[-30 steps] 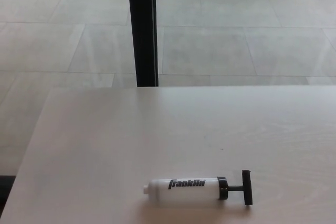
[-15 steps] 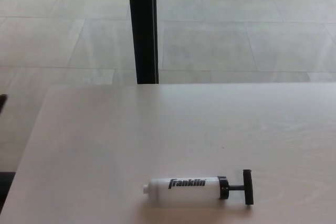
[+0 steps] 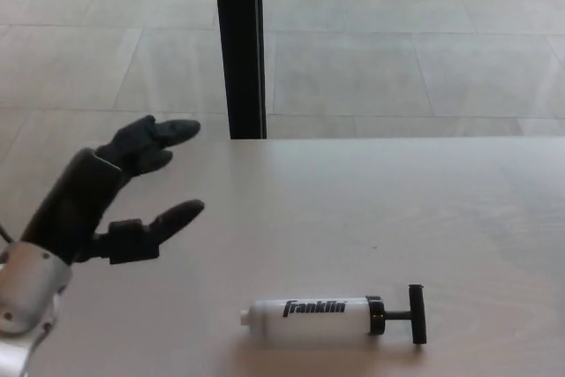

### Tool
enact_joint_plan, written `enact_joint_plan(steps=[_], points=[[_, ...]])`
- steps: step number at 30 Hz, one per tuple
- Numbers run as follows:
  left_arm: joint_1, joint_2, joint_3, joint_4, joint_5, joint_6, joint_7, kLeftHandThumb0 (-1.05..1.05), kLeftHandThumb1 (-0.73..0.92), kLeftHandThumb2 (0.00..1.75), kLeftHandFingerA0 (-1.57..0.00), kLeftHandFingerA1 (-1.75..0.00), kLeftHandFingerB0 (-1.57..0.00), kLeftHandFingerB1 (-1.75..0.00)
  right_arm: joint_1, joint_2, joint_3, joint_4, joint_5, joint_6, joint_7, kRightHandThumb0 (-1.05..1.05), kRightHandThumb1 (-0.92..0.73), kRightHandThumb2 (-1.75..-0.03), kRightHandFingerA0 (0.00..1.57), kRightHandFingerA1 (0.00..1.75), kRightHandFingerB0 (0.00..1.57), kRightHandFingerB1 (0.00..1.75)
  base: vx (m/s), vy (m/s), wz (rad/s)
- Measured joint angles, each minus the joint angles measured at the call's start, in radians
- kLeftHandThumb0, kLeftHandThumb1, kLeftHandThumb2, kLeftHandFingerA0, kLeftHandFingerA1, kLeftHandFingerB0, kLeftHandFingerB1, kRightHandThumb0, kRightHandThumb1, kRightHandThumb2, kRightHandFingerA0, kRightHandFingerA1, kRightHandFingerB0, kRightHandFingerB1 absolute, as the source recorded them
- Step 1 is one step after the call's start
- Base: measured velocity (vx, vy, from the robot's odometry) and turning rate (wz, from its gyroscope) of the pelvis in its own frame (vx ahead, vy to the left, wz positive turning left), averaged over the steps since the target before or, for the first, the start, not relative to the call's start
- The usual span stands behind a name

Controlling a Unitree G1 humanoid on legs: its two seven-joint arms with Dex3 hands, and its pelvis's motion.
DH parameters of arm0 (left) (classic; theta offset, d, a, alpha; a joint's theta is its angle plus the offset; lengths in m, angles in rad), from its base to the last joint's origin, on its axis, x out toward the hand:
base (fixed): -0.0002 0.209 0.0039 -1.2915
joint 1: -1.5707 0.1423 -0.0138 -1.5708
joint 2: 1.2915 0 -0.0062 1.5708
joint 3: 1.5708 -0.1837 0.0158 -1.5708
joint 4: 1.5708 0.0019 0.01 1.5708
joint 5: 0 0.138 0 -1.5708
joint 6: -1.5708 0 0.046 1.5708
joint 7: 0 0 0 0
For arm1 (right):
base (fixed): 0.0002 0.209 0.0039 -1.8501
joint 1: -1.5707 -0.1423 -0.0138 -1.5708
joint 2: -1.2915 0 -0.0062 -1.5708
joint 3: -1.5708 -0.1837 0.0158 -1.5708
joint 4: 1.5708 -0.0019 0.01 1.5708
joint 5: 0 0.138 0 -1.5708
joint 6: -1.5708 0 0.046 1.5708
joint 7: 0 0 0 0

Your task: The robot uses its left hand to lift the air pump kept on the middle of the desk and use the right hand to pull out the handle

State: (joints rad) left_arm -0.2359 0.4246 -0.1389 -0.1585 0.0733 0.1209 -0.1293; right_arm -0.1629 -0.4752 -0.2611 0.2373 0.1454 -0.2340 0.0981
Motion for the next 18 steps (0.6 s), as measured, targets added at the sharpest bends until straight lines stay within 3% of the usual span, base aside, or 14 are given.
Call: enact_joint_plan(steps=[9,10,12,13,16,17,18], points=[[-0.014,0.0,-0.134,-0.001,0.122,0.045,0.0,-0.72,0.74,0.62,-0.21,-0.49,-0.29,-0.38,0.0,0.003,0.025,-0.031,-0.021,0.01,0.0,-0.75,-0.91,-0.67,0.3,0.43,0.34,0.36,0.0,0.0,0.0],[-0.019,0.0,-0.147,-0.001,0.134,0.05,0.0,-0.71,0.73,0.62,-0.22,-0.49,-0.29,-0.39,0.0,0.003,0.025,-0.033,-0.021,0.011,0.0,-0.8,-0.76,-1.13,0.27,0.54,0.27,0.49,0.0,0.0,0.0],[-0.029,0.0,-0.177,-0.001,0.163,0.057,0.0,-0.7,0.74,0.62,-0.19,-0.48,-0.29,-0.38,0.0,0.005,0.025,-0.038,-0.022,0.014,0.0,-0.78,-0.75,-1.12,0.31,0.56,0.28,0.49,0.0,0.0,0.0],[-0.034,0.0,-0.195,0.0,0.178,0.061,0.0,-0.72,0.75,0.63,-0.2,-0.52,-0.31,-0.4,-0.001,0.005,0.025,-0.041,-0.022,0.016,0.0,-0.73,-0.9,-0.67,0.36,0.45,0.38,0.36,0.0,0.0,0.0],[-0.048,-0.004,-0.239,0.002,0.217,0.071,0.0,-0.75,0.77,0.63,-0.19,-0.53,-0.31,-0.4,-0.001,0.006,0.026,-0.049,-0.022,0.019,0.0,-0.73,-0.89,-0.67,0.38,0.46,0.4,0.36,0.0,0.0,0.0],[-0.053,-0.007,-0.253,0.003,0.23,0.074,0.0,-0.78,0.76,0.64,-0.14,-0.52,-0.28,-0.39,-0.001,0.007,0.026,-0.051,-0.022,0.02,0.0,-0.76,-0.74,-1.12,0.33,0.57,0.34,0.51,0.0,0.0,0.0],[-0.061,-0.01,-0.269,0.006,0.244,0.079,0.0,-0.78,0.76,0.64,-0.14,-0.52,-0.28,-0.39,-0.001,0.007,0.026,-0.052,-0.022,0.021,0.0,-0.76,-0.74,-1.12,0.33,0.57,0.34,0.51,0.0,0.0,0.0]])
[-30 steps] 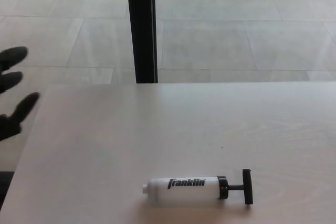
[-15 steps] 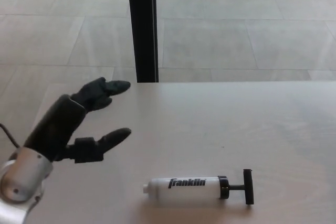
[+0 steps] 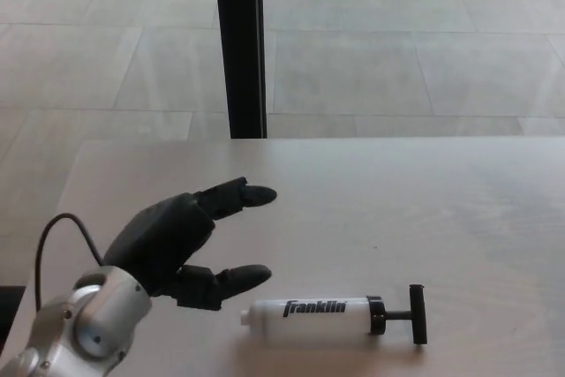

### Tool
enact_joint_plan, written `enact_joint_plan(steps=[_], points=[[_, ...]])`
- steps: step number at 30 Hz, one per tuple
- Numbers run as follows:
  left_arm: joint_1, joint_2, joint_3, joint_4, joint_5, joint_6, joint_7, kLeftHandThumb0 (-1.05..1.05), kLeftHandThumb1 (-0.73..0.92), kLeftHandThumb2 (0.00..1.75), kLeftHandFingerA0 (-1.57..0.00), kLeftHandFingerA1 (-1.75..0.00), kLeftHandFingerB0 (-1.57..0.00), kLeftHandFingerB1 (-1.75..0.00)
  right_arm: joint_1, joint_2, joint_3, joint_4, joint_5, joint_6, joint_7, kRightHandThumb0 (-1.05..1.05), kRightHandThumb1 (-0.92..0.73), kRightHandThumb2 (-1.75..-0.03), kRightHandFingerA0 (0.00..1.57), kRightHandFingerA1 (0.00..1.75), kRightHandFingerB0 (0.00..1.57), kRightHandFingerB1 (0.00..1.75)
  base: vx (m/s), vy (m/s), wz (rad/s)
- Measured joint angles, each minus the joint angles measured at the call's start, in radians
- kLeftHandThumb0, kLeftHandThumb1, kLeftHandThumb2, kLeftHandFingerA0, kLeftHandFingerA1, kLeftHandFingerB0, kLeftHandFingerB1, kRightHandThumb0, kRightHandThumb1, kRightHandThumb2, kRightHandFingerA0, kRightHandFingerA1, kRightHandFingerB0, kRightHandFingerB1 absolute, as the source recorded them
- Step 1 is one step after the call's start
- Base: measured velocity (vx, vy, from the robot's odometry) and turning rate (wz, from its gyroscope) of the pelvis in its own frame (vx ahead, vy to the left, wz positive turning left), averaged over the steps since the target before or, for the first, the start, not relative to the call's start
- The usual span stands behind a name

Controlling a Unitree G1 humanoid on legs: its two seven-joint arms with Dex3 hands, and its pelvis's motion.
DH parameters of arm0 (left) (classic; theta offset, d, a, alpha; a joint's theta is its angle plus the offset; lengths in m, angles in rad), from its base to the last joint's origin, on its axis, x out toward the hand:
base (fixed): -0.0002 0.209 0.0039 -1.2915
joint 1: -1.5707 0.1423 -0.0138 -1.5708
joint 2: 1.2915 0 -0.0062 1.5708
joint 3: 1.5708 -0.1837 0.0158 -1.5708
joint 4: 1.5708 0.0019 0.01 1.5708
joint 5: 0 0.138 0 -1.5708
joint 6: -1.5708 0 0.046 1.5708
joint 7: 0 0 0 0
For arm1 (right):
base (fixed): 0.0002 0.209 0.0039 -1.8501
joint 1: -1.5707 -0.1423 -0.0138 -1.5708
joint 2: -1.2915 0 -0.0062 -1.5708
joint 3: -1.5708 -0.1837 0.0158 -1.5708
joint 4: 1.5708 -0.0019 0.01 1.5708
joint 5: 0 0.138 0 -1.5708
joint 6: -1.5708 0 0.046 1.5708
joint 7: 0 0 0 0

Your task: The robot uses its left hand to lift the air pump kept on the middle of the desk and use the right hand to pull out the handle

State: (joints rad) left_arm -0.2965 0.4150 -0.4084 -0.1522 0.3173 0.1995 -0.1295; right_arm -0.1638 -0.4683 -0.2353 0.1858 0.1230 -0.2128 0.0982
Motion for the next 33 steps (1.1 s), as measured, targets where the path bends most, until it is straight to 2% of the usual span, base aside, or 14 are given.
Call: enact_joint_plan(steps=[1,4,5,16,18,22,23,24,25,26,33], points=[[-0.008,-0.003,-0.016,0.002,0.014,0.005,0.0,-0.8,0.58,0.95,-0.14,-0.56,-0.23,-0.49,0.0,0.0,0.0,-0.001,0.0,0.001,0.0,-0.75,-0.74,-1.12,0.33,0.57,0.34,0.51,0.0,0.0,0.0],[-0.034,-0.019,-0.062,0.009,0.055,0.02,0.0,-0.82,0.56,0.94,-0.1,-0.55,-0.21,-0.49,0.0,0.002,0.001,-0.002,0.0,0.005,0.0,-0.72,-0.73,-1.13,0.31,0.57,0.32,0.51,0.0,0.0,0.0],[-0.046,-0.026,-0.08,0.013,0.068,0.026,-0.001,-0.82,0.56,0.94,-0.11,-0.55,-0.22,-0.49,0.0,0.004,0.002,-0.003,0.0,0.006,0.0,-0.74,-0.89,-0.67,0.4,0.48,0.41,0.37,0.0,0.0,0.0],[-0.141,-0.134,-0.243,0.083,0.219,0.112,-0.001,-0.8,0.57,0.93,-0.11,-0.56,-0.23,-0.51,-0.002,0.034,0.015,-0.021,-0.004,0.018,0.0,-0.74,-0.88,-0.67,0.42,0.51,0.44,0.39,0.0,0.0,0.0],[-0.141,-0.148,-0.269,0.095,0.249,0.13,-0.001,-0.81,0.58,0.99,-0.03,-0.51,-0.18,-0.5,-0.003,0.039,0.015,-0.024,-0.005,0.022,-0.001,-0.75,-0.88,-0.67,0.4,0.52,0.42,0.38,0.0,0.0,0.0],[-0.141,-0.155,-0.312,0.12,0.3,0.166,-0.005,-0.84,0.59,0.99,-0.04,-0.49,-0.18,-0.5,-0.007,0.046,0.014,-0.026,-0.005,0.025,-0.002,-0.75,-0.88,-0.66,0.4,0.53,0.42,0.38,0.0,0.0,0.0],[-0.141,-0.156,-0.321,0.124,0.313,0.176,-0.007,-0.81,0.76,0.63,-0.01,-0.43,-0.24,-0.36,-0.008,0.048,0.014,-0.027,-0.005,0.026,-0.002,-0.75,-0.89,-0.67,0.41,0.51,0.42,0.37,0.0,0.0,0.0],[-0.141,-0.155,-0.332,0.129,0.329,0.188,-0.012,-0.87,0.6,0.97,-0.03,-0.41,-0.19,-0.49,-0.009,0.051,0.014,-0.029,-0.006,0.028,-0.002,-0.75,-0.89,-0.67,0.41,0.52,0.42,0.37,0.0,0.0,0.0],[-0.141,-0.154,-0.339,0.131,0.34,0.196,-0.016,-0.8,0.74,0.62,-0.01,-0.41,-0.27,-0.36,-0.01,0.053,0.014,-0.031,-0.006,0.03,-0.003,-0.74,-0.89,-0.67,0.41,0.53,0.43,0.38,0.0,0.0,0.0],[-0.141,-0.152,-0.352,0.134,0.357,0.209,-0.023,-0.85,0.59,0.96,-0.02,-0.38,-0.21,-0.49,-0.013,0.055,0.014,-0.033,-0.007,0.032,-0.004,-0.73,-0.89,-0.67,0.41,0.53,0.43,0.38,0.0,0.0,0.0],[-0.139,-0.13,-0.396,0.147,0.452,0.281,-0.06,-0.81,0.57,0.95,-0.01,-0.37,-0.25,-0.5,-0.034,0.071,0.006,-0.047,-0.01,0.047,-0.008,-0.71,-0.86,-0.66,0.42,0.58,0.45,0.38,0.0,0.0,0.0]])
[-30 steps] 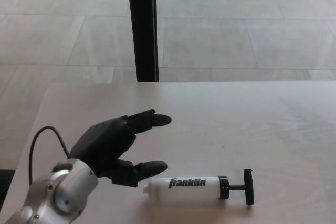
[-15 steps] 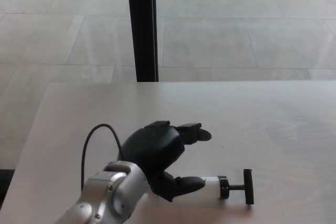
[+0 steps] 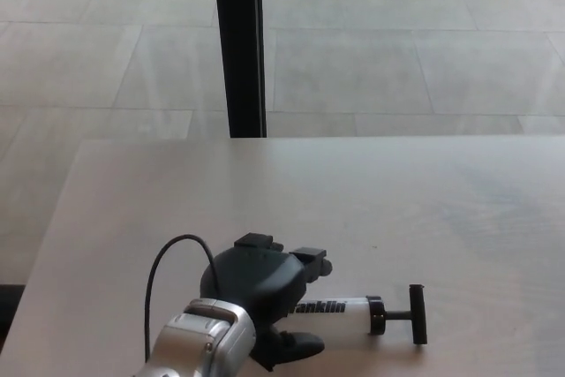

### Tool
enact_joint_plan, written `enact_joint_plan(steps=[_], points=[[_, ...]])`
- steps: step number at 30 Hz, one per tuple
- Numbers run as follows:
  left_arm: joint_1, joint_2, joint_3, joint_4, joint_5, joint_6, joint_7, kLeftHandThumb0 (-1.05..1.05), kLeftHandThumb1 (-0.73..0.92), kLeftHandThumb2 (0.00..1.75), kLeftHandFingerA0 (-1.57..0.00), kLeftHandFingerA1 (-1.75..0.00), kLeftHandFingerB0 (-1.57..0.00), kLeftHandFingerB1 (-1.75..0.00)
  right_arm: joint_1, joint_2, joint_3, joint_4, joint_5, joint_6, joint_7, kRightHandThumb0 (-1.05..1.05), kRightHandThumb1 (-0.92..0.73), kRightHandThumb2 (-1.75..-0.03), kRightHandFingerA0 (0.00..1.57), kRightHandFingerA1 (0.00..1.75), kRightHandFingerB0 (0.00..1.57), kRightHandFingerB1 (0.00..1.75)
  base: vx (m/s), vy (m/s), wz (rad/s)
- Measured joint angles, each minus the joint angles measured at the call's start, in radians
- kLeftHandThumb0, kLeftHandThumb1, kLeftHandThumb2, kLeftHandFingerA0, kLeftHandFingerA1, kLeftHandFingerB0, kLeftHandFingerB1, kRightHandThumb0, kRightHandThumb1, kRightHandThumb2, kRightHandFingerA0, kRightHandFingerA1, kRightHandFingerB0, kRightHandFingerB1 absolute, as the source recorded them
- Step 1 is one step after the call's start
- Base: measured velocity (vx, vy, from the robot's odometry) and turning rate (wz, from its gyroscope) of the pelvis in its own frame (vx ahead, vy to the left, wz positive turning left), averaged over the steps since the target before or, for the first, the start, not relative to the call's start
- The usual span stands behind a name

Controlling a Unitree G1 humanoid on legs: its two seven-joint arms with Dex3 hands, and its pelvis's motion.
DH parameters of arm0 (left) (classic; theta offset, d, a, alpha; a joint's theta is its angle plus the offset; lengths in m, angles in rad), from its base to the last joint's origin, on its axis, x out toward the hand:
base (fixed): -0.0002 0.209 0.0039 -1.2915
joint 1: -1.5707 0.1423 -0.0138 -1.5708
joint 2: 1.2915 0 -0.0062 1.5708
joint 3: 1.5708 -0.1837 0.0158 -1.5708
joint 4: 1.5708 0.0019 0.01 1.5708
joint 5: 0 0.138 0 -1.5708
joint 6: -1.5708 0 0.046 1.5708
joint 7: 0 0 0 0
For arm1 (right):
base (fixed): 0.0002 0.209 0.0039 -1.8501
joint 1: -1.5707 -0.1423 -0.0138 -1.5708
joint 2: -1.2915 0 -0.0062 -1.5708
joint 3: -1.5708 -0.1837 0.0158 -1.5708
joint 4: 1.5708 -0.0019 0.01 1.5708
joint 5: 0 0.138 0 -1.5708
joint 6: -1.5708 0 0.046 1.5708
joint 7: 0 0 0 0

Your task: The robot uses its left hand to lift the air pump kept on the middle of the desk and use the right hand to pull out the handle

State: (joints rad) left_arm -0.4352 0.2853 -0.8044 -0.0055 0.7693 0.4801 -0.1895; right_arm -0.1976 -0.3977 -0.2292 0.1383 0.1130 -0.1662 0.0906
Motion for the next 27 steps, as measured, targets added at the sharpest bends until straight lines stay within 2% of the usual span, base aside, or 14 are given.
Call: enact_joint_plan(steps=[1,2,4,9,10,11,15,16,17,18,19,22,23,27], points=[[0.002,0.002,-0.002,0.002,0.01,0.007,-0.003,-0.82,0.57,0.95,-0.01,-0.36,-0.26,-0.51,-0.001,0.001,-0.001,-0.002,0.0,0.002,0.0,-0.71,-0.86,-0.66,0.43,0.58,0.45,0.38,0.0,0.0,0.0],[0.004,0.006,-0.005,0.004,0.021,0.014,-0.005,-0.74,0.71,0.62,-0.01,-0.41,-0.32,-0.38,-0.002,0.002,-0.003,-0.005,0.0,0.005,-0.001,-0.7,-0.86,-0.66,0.44,0.58,0.45,0.39,0.0,0.0,0.0],[0.013,0.016,-0.006,0.008,0.05,0.032,-0.011,-0.75,0.56,0.95,-0.03,-0.44,-0.28,-0.53,-0.005,0.004,-0.011,-0.013,0.0,0.011,-0.004,-0.71,-0.85,-0.66,0.45,0.56,0.47,0.39,0.0,0.0,0.0],[0.046,0.009,0.002,0.028,0.11,0.064,0.0,-0.72,0.57,0.93,-0.05,-0.54,-0.28,-0.52,-0.013,0.012,-0.023,-0.033,-0.007,0.032,-0.017,-0.75,-0.84,-0.65,0.44,0.6,0.46,0.38,0.0,0.0,0.0],[0.052,-0.006,0.007,0.034,0.122,0.071,0.009,-0.68,0.71,0.61,-0.07,-0.52,-0.37,-0.4,-0.016,0.015,-0.023,-0.036,-0.008,0.037,-0.019,-0.73,-0.84,-0.65,0.44,0.59,0.46,0.38,0.0,0.0,0.0],[0.057,-0.017,0.013,0.039,0.129,0.073,0.016,-0.68,0.56,0.92,-0.07,-0.54,-0.3,-0.52,-0.017,0.018,-0.024,-0.039,-0.008,0.041,-0.02,-0.7,-0.85,-0.66,0.44,0.58,0.46,0.38,0.0,0.0,0.0],[0.072,-0.085,0.038,0.065,0.138,0.074,0.065,-0.7,0.58,0.95,-0.17,-0.57,-0.32,-0.53,-0.024,0.025,-0.023,-0.048,-0.01,0.054,-0.022,-0.71,-0.85,-0.66,0.44,0.59,0.46,0.38,0.0,0.0,0.0],[0.074,-0.103,0.042,0.073,0.139,0.073,0.079,-0.68,0.75,0.62,-0.21,-0.56,-0.4,-0.41,-0.025,0.027,-0.023,-0.051,-0.01,0.058,-0.022,-0.71,-0.84,-0.65,0.45,0.6,0.46,0.39,0.0,0.0,0.0],[0.077,-0.121,0.045,0.083,0.14,0.071,0.094,-0.68,0.76,0.63,-0.21,-0.57,-0.38,-0.41,-0.025,0.029,-0.023,-0.054,-0.011,0.06,-0.023,-0.69,-0.84,-0.66,0.45,0.61,0.46,0.39,0.0,0.0,0.0],[0.079,-0.138,0.049,0.092,0.14,0.069,0.107,-0.7,0.72,0.65,-0.21,-0.57,-0.37,-0.43,-0.025,0.031,-0.023,-0.057,-0.011,0.062,-0.023,-0.7,-0.84,-0.65,0.45,0.62,0.47,0.39,0.0,0.0,0.0],[0.081,-0.155,0.051,0.101,0.14,0.068,0.12,-0.62,0.56,1.01,-0.15,-0.57,-0.34,-0.58,-0.025,0.032,-0.023,-0.058,-0.012,0.063,-0.024,-0.72,-0.85,-0.66,0.45,0.62,0.47,0.39,0.0,0.0,0.0],[0.085,-0.204,0.063,0.125,0.139,0.06,0.162,-0.69,0.59,1.01,-0.17,-0.58,-0.36,-0.58,-0.025,0.035,-0.022,-0.063,-0.019,0.066,-0.027,-0.75,-0.86,-0.66,0.43,0.63,0.46,0.39,0.0,0.0,0.0],[0.087,-0.218,0.069,0.131,0.137,0.055,0.175,-0.72,0.76,0.64,-0.22,-0.59,-0.37,-0.43,-0.025,0.035,-0.022,-0.063,-0.022,0.066,-0.027,-0.75,-0.86,-0.66,0.42,0.65,0.46,0.39,0.0,0.0,0.0],[0.088,-0.267,0.086,0.148,0.132,0.033,0.224,-0.74,0.78,0.64,-0.21,-0.61,-0.35,-0.44,-0.025,0.035,-0.021,-0.065,-0.037,0.067,-0.03,-0.74,-0.87,-0.66,0.41,0.66,0.46,0.39,0.0,0.0,0.0]])
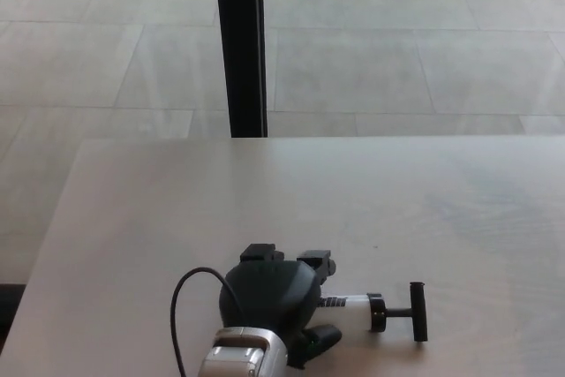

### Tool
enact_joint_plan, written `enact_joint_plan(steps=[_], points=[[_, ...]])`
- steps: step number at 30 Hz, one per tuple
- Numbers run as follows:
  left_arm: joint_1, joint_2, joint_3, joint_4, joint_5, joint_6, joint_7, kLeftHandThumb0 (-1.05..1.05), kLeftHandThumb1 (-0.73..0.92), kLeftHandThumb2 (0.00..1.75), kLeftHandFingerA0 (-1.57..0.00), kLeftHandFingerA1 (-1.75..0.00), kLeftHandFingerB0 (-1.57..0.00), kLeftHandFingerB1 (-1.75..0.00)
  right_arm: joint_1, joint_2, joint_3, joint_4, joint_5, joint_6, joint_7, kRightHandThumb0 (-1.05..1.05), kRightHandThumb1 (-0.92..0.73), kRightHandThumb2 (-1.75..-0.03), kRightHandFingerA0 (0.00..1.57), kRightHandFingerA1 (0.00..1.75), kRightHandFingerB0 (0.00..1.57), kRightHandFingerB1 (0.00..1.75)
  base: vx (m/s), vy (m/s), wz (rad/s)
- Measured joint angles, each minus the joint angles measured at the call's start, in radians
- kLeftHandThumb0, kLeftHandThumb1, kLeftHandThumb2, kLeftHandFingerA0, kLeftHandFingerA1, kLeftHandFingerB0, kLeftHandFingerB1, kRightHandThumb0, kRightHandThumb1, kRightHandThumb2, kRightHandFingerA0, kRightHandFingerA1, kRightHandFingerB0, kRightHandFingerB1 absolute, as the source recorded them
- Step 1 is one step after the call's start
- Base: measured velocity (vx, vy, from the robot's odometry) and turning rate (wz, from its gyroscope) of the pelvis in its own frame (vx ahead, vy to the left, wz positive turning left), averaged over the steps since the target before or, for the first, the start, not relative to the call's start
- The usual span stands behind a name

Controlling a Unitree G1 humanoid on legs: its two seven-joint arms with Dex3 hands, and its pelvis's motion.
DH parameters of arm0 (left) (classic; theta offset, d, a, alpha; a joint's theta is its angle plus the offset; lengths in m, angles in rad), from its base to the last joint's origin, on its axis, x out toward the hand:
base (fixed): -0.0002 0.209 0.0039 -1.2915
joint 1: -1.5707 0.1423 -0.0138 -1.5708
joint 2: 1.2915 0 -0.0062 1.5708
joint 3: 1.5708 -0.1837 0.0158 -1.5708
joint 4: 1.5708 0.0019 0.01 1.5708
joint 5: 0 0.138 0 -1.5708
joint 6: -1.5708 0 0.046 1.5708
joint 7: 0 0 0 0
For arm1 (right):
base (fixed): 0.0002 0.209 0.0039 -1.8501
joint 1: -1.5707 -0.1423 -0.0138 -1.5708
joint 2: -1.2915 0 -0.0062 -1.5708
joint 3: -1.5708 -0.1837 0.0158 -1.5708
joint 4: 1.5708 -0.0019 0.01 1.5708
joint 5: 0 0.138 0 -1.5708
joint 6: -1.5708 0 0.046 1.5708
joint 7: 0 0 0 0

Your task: The robot uses its left hand to lift the air pump kept on the middle of the desk and use the right hand to pull out the handle

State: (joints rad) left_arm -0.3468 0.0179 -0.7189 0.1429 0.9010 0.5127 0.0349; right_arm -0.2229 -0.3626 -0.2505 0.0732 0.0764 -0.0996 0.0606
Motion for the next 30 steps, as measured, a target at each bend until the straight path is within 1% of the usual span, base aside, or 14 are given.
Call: enact_joint_plan(steps=[6,7,8,10,11,12,13,20,21,22,23,24,27,30], points=[[0.003,-0.008,0.01,0.012,0.002,-0.025,0.037,-0.64,0.52,0.84,-0.17,-0.6,-0.23,-0.47,0.0,0.0,-0.001,0.0,-0.016,0.0,-0.005,-0.75,-0.86,-0.66,0.39,0.63,0.5,0.39,0.0,0.0,0.0],[0.003,-0.001,0.006,0.01,0.006,-0.024,0.031,-0.63,0.51,0.83,-0.17,-0.59,-0.23,-0.47,0.0,0.0,-0.001,0.0,-0.018,0.0,-0.005,-0.72,-0.71,-1.12,0.41,0.67,0.4,0.53,0.0,0.0,0.0],[0.004,0.008,0.001,0.007,0.011,-0.021,0.024,-0.63,0.5,0.82,-0.14,-0.58,-0.23,-0.46,0.0,0.0,-0.001,0.0,-0.02,0.0,-0.006,-0.76,-0.87,-0.66,0.4,0.61,0.5,0.39,0.0,0.0,0.0],[0.004,0.034,-0.018,0.004,0.032,-0.006,-0.005,-0.62,0.49,0.81,-0.14,-0.58,-0.22,-0.45,0.0,0.0,-0.002,0.0,-0.029,0.0,-0.012,-0.76,-0.87,-0.66,0.4,0.62,0.49,0.38,0.0,0.0,0.0],[0.004,0.04,-0.022,0.004,0.037,-0.002,-0.011,-0.62,0.48,0.8,-0.12,-0.58,-0.22,-0.45,0.0,0.0,-0.002,0.0,-0.031,0.0,-0.013,-0.76,-0.73,-1.13,0.36,0.64,0.45,0.54,0.0,0.0,0.0],[0.004,0.056,-0.034,0.004,0.051,0.01,-0.033,-0.62,0.48,0.8,-0.12,-0.58,-0.22,-0.45,0.0,0.0,-0.002,-0.001,-0.036,0.0,-0.017,-0.76,-0.73,-1.13,0.36,0.64,0.45,0.54,0.0,0.0,0.0],[0.004,0.065,-0.039,0.004,0.06,0.018,-0.047,-0.55,0.59,0.59,-0.07,-0.59,-0.3,-0.35,0.0,0.0,-0.002,-0.002,-0.039,0.002,-0.018,-0.74,-0.87,-0.67,0.37,0.58,0.51,0.38,0.0,0.0,0.0],[0.017,0.095,-0.051,-0.025,0.104,0.065,-0.133,-0.54,0.57,0.58,-0.07,-0.58,-0.31,-0.35,0.007,0.0,-0.002,-0.016,-0.067,0.024,-0.037,-0.74,-0.87,-0.67,0.4,0.58,0.52,0.39,0.0,0.0,0.0],[0.02,0.097,-0.052,-0.028,0.109,0.07,-0.142,-0.54,0.57,0.58,-0.07,-0.58,-0.32,-0.35,0.01,0.0,-0.002,-0.017,-0.07,0.027,-0.039,-0.73,-0.73,-1.12,0.38,0.64,0.46,0.55,0.0,0.0,0.0],[0.022,0.098,-0.051,-0.029,0.112,0.071,-0.146,-0.55,0.58,0.59,-0.07,-0.58,-0.32,-0.36,0.012,0.0,-0.003,-0.017,-0.071,0.028,-0.04,-0.74,-0.87,-0.66,0.4,0.59,0.53,0.39,0.0,0.0,0.0],[0.025,0.098,-0.051,-0.029,0.117,0.073,-0.15,-0.55,0.58,0.59,-0.06,-0.58,-0.32,-0.36,0.013,0.0,-0.004,-0.017,-0.073,0.029,-0.042,-0.74,-0.73,-1.12,0.38,0.64,0.46,0.54,0.0,0.0,0.0],[0.026,0.097,-0.05,-0.029,0.119,0.073,-0.153,-0.54,0.6,0.59,-0.09,-0.6,-0.31,-0.37,0.013,0.0,-0.005,-0.017,-0.075,0.03,-0.043,-0.78,-0.68,-0.9,0.37,0.63,0.45,0.48,0.0,0.0,0.0],[0.031,0.09,-0.042,-0.03,0.12,0.073,-0.155,-0.52,0.61,0.59,-0.1,-0.61,-0.29,-0.36,0.013,0.0,-0.012,-0.016,-0.075,0.035,-0.044,-0.76,-0.68,-0.9,0.38,0.63,0.46,0.49,0.0,0.0,0.0],[0.034,0.07,-0.033,-0.029,0.12,0.073,-0.154,-0.49,0.64,0.54,-0.23,-1.1,-0.29,-0.31,0.013,0.0,-0.016,-0.015,-0.076,0.036,-0.045,-0.71,-0.86,-0.66,0.4,0.61,0.53,0.4,0.0,0.0,0.0]])
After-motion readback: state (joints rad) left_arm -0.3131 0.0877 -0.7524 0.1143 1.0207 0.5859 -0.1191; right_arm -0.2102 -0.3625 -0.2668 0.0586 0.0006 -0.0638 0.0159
